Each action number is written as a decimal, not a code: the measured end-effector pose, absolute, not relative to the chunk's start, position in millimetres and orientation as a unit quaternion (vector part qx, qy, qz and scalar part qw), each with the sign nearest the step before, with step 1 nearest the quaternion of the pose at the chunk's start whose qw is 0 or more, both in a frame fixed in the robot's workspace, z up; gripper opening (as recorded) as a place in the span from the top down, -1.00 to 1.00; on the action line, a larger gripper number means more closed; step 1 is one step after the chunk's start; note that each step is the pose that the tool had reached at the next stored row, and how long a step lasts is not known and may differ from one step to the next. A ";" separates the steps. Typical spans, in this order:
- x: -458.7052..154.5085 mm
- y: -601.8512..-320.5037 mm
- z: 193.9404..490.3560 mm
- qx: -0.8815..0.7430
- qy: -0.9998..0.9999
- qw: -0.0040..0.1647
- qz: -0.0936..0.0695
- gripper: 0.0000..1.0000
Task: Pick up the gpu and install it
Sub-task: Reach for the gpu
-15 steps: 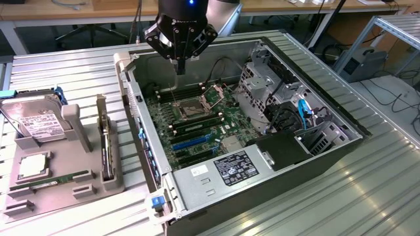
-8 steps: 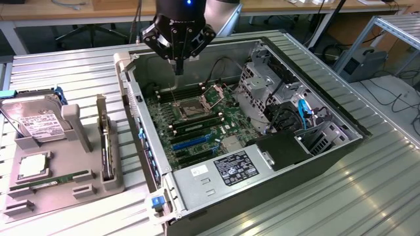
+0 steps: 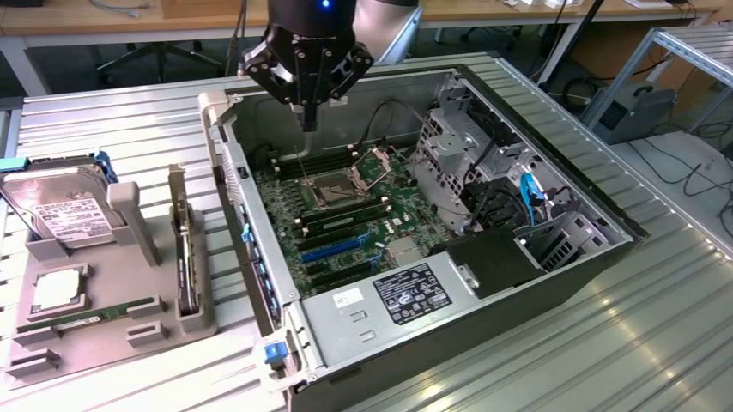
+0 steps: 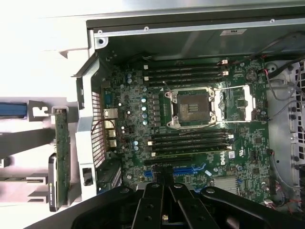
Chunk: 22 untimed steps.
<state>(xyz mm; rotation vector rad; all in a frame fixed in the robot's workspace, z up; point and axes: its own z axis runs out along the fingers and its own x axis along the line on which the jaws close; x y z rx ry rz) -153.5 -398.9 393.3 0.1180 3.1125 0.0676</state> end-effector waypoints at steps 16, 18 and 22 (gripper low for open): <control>-164.7 -399.0 393.3 0.038 0.999 0.013 0.022 0.79; -166.8 -398.9 393.3 0.038 0.999 0.013 0.022 0.79; -170.8 -398.9 393.2 0.038 0.999 0.013 0.022 0.79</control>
